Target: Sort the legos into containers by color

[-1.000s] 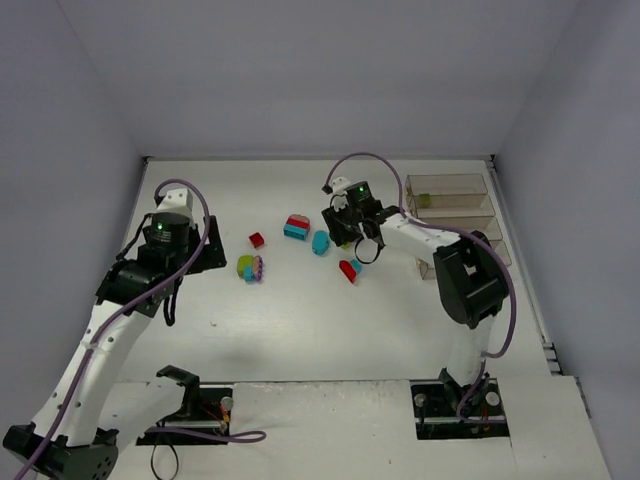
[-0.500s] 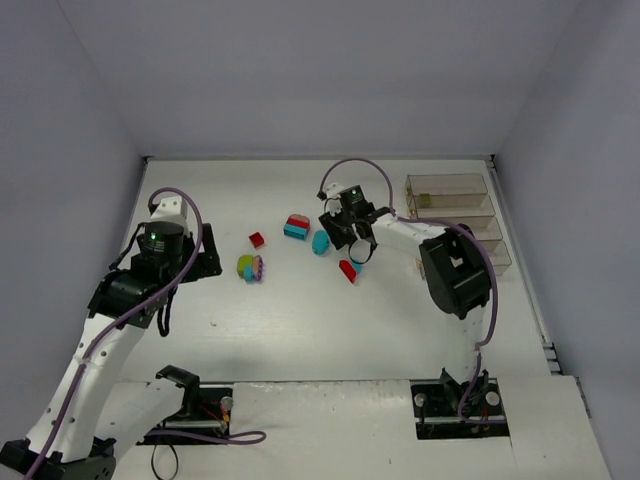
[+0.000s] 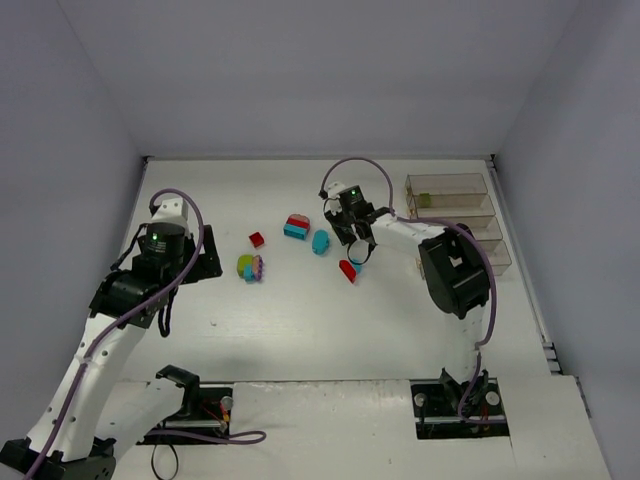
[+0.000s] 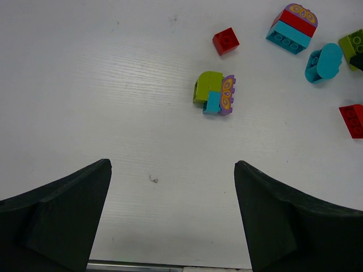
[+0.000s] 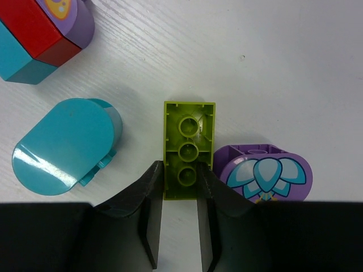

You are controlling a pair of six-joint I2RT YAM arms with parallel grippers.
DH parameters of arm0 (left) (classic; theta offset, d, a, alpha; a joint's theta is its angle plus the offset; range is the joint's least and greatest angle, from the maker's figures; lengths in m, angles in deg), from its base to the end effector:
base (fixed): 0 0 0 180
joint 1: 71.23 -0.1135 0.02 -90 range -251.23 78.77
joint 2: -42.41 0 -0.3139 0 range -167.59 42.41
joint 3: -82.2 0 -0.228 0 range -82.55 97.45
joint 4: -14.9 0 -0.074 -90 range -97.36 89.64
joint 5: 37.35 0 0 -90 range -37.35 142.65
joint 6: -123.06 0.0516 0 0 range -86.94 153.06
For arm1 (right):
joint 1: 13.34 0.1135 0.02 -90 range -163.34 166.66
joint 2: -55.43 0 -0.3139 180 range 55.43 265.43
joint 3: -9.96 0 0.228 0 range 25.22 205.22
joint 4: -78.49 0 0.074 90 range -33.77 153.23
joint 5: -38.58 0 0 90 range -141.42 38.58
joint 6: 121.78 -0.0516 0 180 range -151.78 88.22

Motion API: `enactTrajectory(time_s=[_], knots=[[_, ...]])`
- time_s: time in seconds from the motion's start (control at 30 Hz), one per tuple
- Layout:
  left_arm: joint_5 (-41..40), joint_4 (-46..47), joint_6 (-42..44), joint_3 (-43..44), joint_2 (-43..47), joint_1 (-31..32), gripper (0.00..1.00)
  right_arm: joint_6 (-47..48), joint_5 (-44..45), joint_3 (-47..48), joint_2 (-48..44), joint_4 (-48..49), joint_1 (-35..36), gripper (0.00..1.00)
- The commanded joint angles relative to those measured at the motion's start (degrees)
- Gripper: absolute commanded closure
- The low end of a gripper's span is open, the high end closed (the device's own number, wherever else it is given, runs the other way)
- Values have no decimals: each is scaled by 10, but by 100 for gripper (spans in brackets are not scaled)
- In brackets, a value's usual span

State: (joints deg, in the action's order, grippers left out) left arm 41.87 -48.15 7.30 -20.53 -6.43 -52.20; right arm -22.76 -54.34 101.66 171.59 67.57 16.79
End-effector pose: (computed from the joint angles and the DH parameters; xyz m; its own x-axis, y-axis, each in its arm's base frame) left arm 0.1133 -0.0289 0.3875 -0.5597 -0.2586 -0.7873 -0.0760 0.9621 -0.2619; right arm 0.4037 0.2373 0.2282 -0.4103 -0.4192 -0.8099 -0.6091 0.7869 -0.0987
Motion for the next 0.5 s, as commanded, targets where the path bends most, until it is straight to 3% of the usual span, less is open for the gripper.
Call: enactTrajectory(time_s=[0.0,0.27,0.47], knots=[[-8,9,-4,7,3,2,17,-8,23,17,-9,18,5,100],[-8,11,-4,4,4,2,17,-22,4,27,-75,21,5,100],[-7,12,-5,4,5,2,17,-58,67,46,-130,40,-23,100]])
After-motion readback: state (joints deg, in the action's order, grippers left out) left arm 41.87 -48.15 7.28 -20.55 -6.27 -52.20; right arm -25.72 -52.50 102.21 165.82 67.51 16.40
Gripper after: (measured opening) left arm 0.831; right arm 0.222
